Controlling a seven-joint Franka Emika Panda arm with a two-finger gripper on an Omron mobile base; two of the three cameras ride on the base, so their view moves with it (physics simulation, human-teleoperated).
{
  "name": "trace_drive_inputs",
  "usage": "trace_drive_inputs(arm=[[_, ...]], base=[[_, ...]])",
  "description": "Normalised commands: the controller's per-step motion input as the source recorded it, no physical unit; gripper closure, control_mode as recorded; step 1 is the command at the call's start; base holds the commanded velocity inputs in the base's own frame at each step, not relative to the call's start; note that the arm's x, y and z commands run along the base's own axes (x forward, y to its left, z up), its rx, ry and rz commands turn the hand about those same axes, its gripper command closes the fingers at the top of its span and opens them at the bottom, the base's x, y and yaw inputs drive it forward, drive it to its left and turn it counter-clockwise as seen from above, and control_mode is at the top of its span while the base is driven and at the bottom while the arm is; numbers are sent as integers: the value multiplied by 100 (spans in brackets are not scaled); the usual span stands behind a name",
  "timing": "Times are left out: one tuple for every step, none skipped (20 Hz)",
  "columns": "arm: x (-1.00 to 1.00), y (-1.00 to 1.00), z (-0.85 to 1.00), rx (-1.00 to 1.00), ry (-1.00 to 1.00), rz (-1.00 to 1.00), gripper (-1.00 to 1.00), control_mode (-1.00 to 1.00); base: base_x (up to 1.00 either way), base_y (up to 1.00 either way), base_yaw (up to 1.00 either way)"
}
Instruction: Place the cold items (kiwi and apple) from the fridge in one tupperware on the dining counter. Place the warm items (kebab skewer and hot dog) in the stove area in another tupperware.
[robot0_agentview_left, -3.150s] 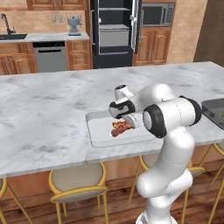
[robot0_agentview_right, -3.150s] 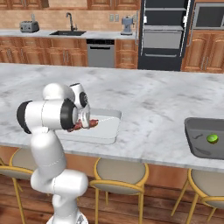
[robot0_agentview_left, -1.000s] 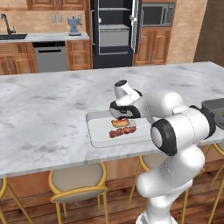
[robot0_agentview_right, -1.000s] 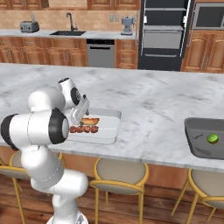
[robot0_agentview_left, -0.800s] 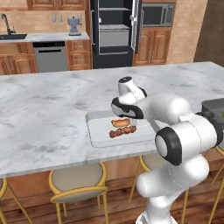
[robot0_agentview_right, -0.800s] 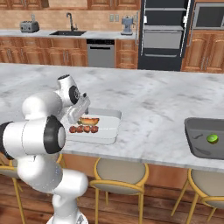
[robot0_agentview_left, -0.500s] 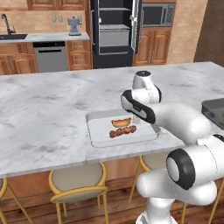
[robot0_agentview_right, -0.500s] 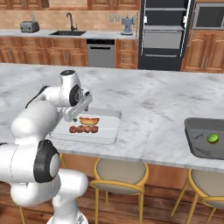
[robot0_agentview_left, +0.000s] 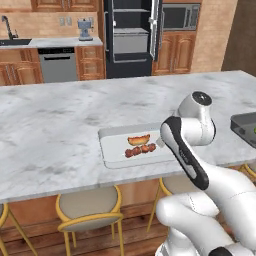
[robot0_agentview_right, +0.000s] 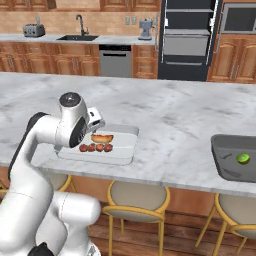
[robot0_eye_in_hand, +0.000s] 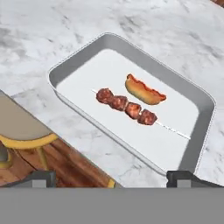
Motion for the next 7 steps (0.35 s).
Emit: trace_drive_inputs(arm=[[-74, 0, 63, 22, 0, -34, -100, -100], [-69, 0, 68, 18, 0, -33, -100, -100], [-68, 0, 69, 14, 0, -31, -100, -100], [-66, 0, 69, 11, 0, -31, -100, -100], [-64, 0, 71, 9, 0, -29, -100, -100], [-64, 0, 69, 6, 0, -29, -100, -100], [-66, 0, 69, 3, 0, -27, -100, -100]], base=[[0, 0, 0], [0, 0, 0], [0, 0, 0], [0, 0, 0], [0, 0, 0], [0, 0, 0], [0, 0, 0]])
